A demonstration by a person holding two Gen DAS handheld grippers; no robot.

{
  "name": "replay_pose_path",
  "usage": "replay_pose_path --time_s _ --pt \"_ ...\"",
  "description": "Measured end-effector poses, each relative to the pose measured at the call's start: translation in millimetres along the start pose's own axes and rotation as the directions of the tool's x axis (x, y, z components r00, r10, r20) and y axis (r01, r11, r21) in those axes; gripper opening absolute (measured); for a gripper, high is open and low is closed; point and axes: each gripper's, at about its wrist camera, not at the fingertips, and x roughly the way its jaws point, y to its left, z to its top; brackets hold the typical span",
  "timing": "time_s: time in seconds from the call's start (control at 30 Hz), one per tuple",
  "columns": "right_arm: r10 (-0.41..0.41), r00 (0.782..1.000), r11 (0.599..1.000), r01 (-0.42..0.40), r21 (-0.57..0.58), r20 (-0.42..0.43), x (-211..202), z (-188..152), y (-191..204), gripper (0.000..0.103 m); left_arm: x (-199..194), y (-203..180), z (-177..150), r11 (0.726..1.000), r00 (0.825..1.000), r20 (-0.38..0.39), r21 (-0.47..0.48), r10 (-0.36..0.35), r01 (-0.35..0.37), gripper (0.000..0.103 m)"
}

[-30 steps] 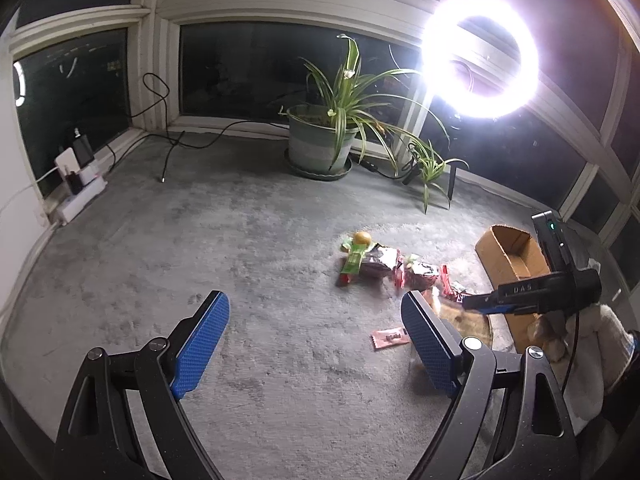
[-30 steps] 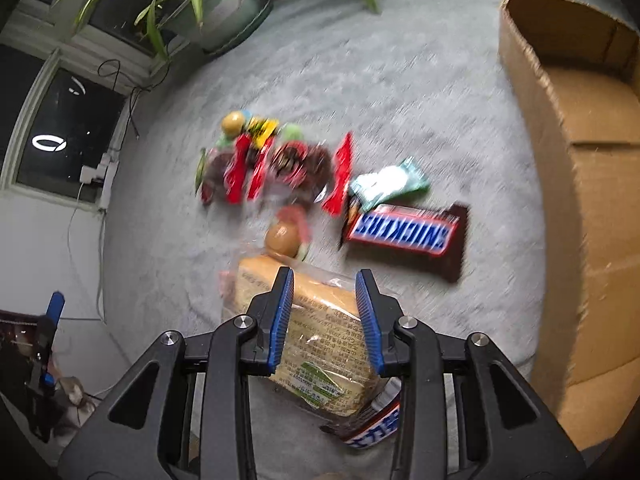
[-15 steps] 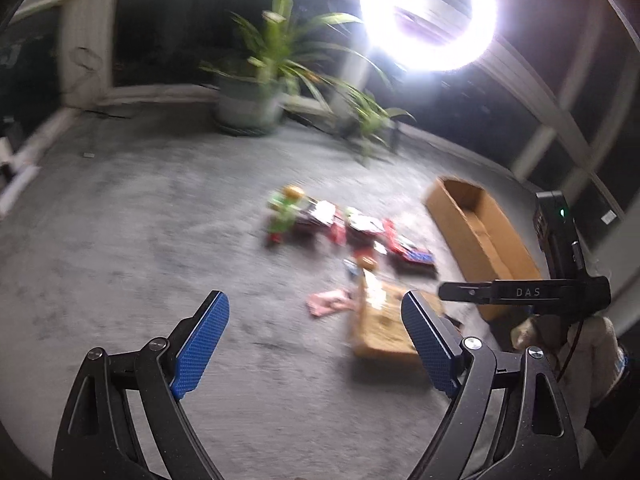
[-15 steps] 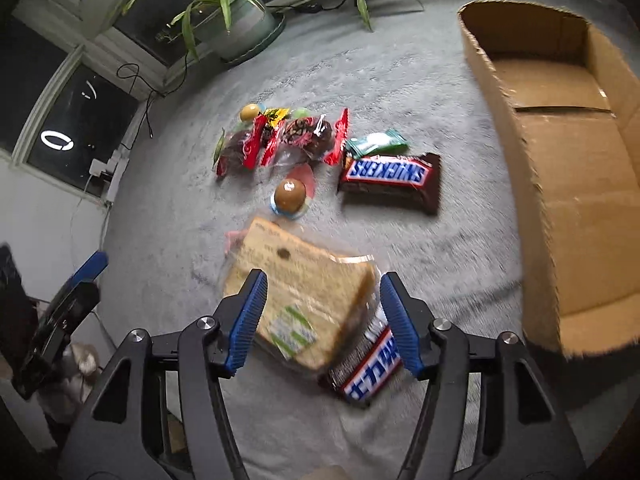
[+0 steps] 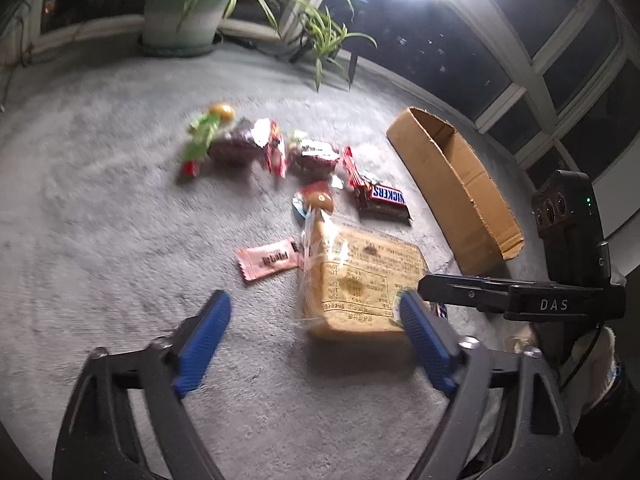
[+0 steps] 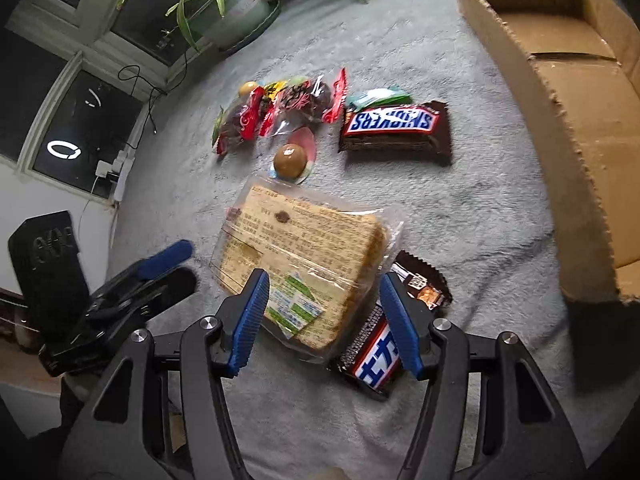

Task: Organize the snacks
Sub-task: 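Carry the bread loaf with the right tool into the cardboard box and release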

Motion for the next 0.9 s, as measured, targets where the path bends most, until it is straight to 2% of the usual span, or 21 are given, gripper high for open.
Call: replay_pose_path --time_s 0.1,0.17,0.23,0.3,0.47,0.6,0.67,0.9 --pt "0.006 1.000 1.000 -0.006 0.003 -0.007 4.7 2.9 1.3 0.060 8.7 3.4 0.6 0.999 0.999 -0.025 -0.008 -0.044 0.043 0.069" --pt "0.011 1.000 1.000 -0.011 0.011 -0.017 7.2 5.0 0.8 0.054 13.7 3.6 0.6 0.998 0.997 -0.042 -0.008 -0.065 0.064 0.064" --pt "0.009 1.000 1.000 -0.009 0.007 -0.030 9.7 6.8 -0.2 0.050 18.3 1.5 -0.7 0.997 0.996 -0.055 -0.006 -0.077 0.076 0.062" --pt "0.011 0.999 1.000 -0.011 0.008 -0.042 13.1 8.8 -0.8 0.050 22.3 -0.6 -3.1 0.995 0.993 -0.072 -0.003 -0.097 0.097 0.059" --pt "-0.005 0.998 1.000 0.005 -0.006 -0.061 19.3 12.9 1.4 0.050 28.9 -14.1 -10.4 0.996 0.994 -0.089 0.062 -0.061 0.066 0.059" --pt "-0.007 0.998 1.000 0.005 -0.024 -0.057 16.7 12.1 6.1 0.049 31.6 -18.1 -9.9 0.996 0.994 -0.085 0.054 -0.067 0.072 0.058" --pt "-0.006 0.999 0.999 0.004 -0.036 -0.050 13.2 12.5 9.1 0.049 31.6 -21.7 -9.8 0.996 0.996 -0.079 0.070 -0.045 0.051 0.058" --pt "0.008 1.000 0.999 -0.008 -0.052 0.011 -15.3 15.4 17.6 0.049 13.4 -35.6 -5.7 0.995 0.999 -0.020 0.091 -0.027 0.029 0.058"
